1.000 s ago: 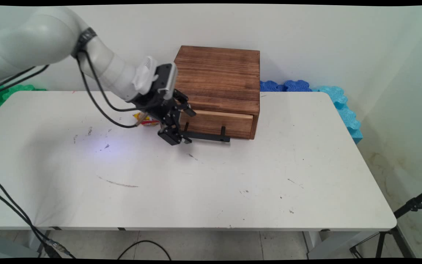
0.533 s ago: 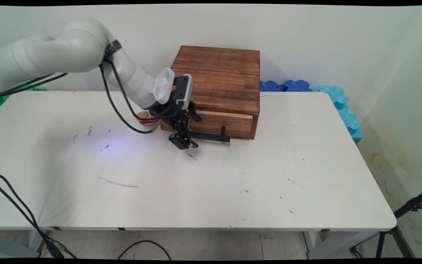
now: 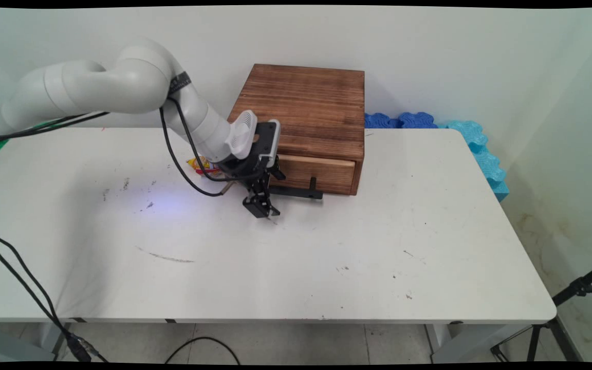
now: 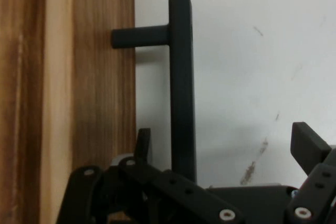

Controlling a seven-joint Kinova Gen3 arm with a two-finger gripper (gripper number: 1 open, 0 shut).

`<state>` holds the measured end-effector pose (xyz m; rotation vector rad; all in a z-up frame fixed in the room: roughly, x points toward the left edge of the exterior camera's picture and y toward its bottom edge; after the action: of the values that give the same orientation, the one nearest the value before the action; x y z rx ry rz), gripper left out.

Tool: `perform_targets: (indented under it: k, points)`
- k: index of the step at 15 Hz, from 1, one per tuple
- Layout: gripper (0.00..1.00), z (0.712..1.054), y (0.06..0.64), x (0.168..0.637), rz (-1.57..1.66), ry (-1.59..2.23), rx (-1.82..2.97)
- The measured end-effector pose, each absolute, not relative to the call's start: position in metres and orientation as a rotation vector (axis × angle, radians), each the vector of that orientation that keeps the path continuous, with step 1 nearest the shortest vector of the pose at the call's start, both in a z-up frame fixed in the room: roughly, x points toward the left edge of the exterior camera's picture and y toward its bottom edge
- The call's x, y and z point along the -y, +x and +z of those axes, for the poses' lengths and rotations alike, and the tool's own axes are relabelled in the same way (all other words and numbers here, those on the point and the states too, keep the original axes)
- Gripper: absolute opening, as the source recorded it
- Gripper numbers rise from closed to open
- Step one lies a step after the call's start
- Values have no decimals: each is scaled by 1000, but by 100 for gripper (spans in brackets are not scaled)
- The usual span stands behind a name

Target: Open the drawer

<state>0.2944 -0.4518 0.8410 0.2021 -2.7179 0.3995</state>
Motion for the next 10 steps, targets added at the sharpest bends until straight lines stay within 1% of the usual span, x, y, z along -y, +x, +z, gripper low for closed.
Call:
perform_targets:
  k: [10]
  points:
    - [100,820,286,455,377,208,2763]
